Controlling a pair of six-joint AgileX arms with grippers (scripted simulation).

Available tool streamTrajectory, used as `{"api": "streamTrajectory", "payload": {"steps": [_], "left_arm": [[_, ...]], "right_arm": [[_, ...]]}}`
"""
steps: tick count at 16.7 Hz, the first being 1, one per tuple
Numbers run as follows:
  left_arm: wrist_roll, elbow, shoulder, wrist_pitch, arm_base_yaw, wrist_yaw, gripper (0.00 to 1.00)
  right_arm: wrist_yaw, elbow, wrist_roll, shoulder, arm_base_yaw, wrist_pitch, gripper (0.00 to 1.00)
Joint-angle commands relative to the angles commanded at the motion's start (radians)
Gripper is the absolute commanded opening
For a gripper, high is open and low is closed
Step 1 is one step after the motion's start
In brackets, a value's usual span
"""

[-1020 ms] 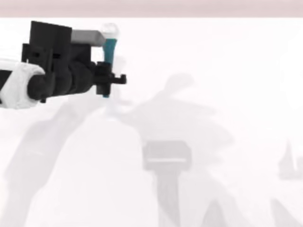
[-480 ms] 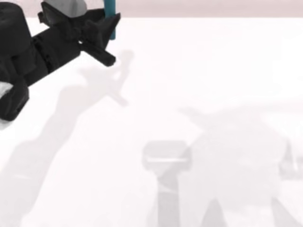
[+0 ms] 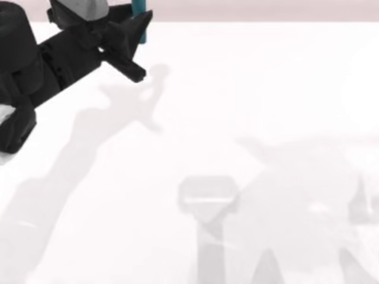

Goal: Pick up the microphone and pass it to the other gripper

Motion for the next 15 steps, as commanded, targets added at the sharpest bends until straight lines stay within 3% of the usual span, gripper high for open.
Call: {"api": "streamTrajectory", "payload": {"steps": [3,9,15], "left_arm": [[-0.016,-0.018,0.003,0.051,-0.087,-0.089,0.00],[-0.060,-0.073,-0.003,0.175,-0.310,-0.332,0.00],[-0.064,-0.075,-0.003,0.188,-0.331,-0.354,0.00]], "right_arm": [[0.000,0.000,0.000,0.000,0.000,0.000,1.00],[0.000,0.000,0.000,0.000,0.000,0.000,1.00],[0.000,0.000,0.000,0.000,0.000,0.000,1.00]]}}
